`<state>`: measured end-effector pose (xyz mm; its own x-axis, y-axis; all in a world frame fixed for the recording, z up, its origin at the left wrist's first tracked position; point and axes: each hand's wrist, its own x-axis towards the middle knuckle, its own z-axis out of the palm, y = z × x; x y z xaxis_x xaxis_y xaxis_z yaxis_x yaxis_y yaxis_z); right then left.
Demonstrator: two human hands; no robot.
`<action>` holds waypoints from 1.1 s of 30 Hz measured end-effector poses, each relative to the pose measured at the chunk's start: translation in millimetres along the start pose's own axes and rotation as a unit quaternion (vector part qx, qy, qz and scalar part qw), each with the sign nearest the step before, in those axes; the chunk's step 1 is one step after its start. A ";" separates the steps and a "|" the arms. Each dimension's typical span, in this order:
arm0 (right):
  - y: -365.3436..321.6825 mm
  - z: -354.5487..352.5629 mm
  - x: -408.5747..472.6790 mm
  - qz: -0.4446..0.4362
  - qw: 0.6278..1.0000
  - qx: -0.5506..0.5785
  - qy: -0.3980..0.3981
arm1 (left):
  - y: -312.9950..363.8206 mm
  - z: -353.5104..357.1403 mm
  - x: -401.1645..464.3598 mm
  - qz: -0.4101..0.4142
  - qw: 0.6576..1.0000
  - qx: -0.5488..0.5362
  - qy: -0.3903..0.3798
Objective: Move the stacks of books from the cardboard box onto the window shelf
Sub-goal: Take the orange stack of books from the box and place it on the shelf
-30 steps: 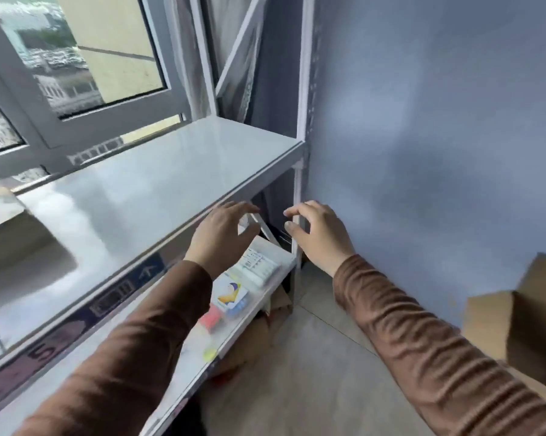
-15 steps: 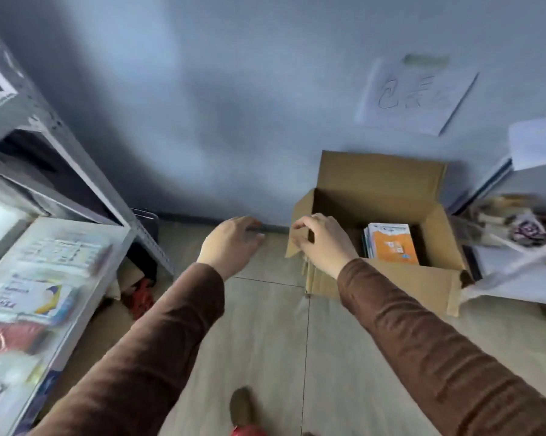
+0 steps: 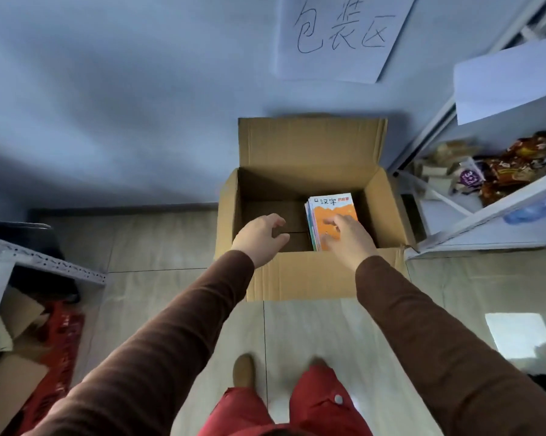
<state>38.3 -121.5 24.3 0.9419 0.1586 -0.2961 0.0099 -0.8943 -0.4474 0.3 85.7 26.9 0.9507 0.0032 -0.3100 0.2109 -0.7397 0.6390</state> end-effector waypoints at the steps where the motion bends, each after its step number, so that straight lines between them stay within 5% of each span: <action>1: 13.7 -2.0 10.1 0.012 1.000 0.006 -0.002 | 5.3 11.1 14.2 -0.005 1.000 -0.002 -0.011; 13: 167.3 7.2 149.4 0.095 0.987 0.074 -0.104 | 34.2 147.2 163.5 -0.195 0.977 -0.036 -0.080; 24: 238.1 82.5 225.2 0.270 0.918 0.193 -0.216 | -6.3 241.5 242.9 -0.404 0.888 -0.195 -0.104; 28: 247.9 102.3 231.8 0.315 0.884 0.256 -0.232 | -13.2 263.6 249.3 -0.427 0.846 -0.302 -0.104; 33: 247.0 112.8 227.8 0.296 0.885 0.290 -0.211 | -8.5 270.1 249.8 -0.438 0.827 -0.347 -0.064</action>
<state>217.4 -259.1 -248.8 0.5139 -0.0145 -0.8577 -0.7326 -0.5275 -0.4301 174.7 -88.9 -246.1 0.3420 0.2293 -0.9113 0.9275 0.0733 0.3665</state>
